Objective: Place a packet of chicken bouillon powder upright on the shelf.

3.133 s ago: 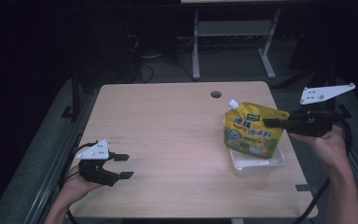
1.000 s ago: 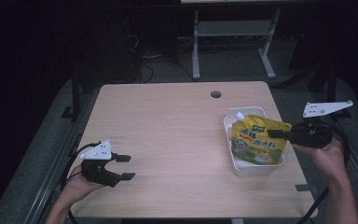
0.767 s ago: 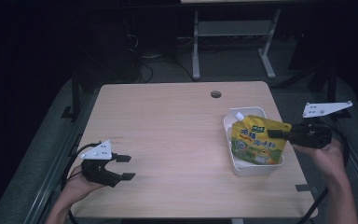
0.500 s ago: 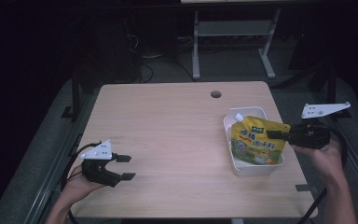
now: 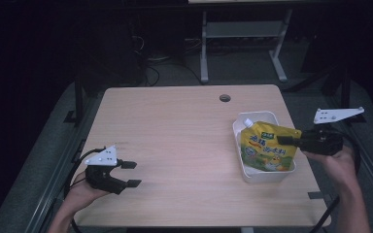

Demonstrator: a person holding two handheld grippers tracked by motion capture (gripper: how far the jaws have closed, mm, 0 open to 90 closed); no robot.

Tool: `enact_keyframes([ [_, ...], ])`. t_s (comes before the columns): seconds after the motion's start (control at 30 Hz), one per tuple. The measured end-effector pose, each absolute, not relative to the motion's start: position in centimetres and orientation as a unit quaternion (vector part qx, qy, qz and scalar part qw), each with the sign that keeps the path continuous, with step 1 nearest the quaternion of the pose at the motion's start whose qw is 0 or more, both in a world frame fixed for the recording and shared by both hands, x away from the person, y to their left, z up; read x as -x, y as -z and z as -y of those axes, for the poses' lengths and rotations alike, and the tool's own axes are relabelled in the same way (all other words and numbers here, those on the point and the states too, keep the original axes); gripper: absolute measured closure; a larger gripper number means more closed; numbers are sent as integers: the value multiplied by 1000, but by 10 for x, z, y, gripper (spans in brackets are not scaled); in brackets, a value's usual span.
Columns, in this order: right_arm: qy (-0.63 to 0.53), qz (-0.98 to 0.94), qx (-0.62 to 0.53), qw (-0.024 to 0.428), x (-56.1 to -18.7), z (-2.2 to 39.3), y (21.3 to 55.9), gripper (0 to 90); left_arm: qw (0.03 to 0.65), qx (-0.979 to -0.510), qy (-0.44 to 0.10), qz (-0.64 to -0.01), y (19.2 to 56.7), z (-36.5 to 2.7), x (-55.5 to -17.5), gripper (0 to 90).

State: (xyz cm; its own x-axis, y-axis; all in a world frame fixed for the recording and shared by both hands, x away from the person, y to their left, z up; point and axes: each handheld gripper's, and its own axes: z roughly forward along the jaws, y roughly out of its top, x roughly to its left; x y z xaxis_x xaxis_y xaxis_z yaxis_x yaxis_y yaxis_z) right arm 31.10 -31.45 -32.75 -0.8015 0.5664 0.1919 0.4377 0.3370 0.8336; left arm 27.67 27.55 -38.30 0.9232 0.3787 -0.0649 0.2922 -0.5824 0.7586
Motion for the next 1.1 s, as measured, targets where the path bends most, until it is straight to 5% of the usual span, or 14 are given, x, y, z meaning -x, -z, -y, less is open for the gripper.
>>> enact_keyframes([
  [0.8,-492,-803,-332,56,-307,325,350,865,410,-891,-51,-189,384,-274,-277,353],
  [1.1,-498,-792,-347,63,-302,326,346,672,410,-891,-52,-190,384,-275,-277,347],
])
